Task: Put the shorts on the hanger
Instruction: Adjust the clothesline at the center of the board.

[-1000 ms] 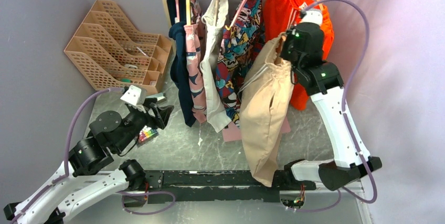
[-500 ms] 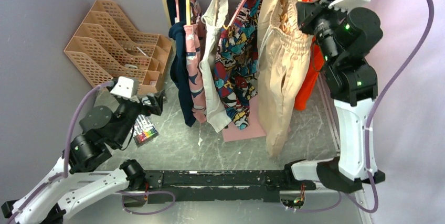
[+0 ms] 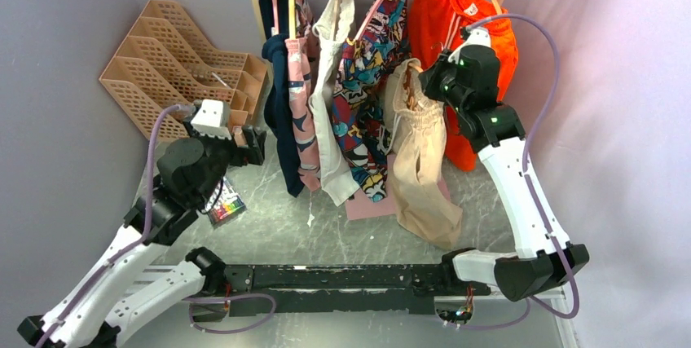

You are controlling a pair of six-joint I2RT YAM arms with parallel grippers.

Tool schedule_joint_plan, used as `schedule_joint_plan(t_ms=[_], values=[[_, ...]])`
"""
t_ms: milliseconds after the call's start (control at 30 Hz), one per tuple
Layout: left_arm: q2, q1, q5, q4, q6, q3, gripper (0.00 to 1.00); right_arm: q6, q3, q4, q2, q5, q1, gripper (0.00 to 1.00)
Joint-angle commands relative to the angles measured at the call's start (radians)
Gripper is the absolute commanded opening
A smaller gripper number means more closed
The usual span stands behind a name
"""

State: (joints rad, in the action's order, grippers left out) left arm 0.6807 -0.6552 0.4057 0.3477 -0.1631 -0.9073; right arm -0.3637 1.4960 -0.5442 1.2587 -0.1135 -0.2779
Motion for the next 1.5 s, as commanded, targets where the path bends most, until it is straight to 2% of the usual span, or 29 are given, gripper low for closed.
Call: schedule_joint_plan(t_ms=[0,267,367,600,900,1233,1467], values=[[0.065,0.188,-0.273,-0.025,-0.128,-0.025,1.00,-0.032,-0.012,0.129,-0.082,0.053,0.008,0.00],[0.169,0.597,-0.633,-0.171,-0.294,-0.021,0.99,-0.005,-0.095,0.129,-0.136,0.059,0.009,0.00],[0.237,0.673,-0.744,-0.288,-0.328,-0.017,0.96,-0.010,-0.092,0.120,-0.144,0.078,0.008,0.00],[0.383,0.684,-0.957,-0.685,-0.291,0.047,0.95,-0.034,-0.135,0.159,-0.160,0.139,0.003,0.00],[0.513,0.646,-0.930,-0.887,-0.169,0.051,0.94,-0.024,-0.161,0.154,-0.196,0.168,0.003,0.00],[0.668,0.618,-0.971,-1.001,-0.074,-0.020,0.94,-0.010,-0.122,0.116,-0.188,0.193,-0.024,0.00],[0.790,0.591,-0.992,-0.988,-0.016,-0.134,0.86,0.018,-0.121,0.088,-0.213,0.154,-0.056,0.00]])
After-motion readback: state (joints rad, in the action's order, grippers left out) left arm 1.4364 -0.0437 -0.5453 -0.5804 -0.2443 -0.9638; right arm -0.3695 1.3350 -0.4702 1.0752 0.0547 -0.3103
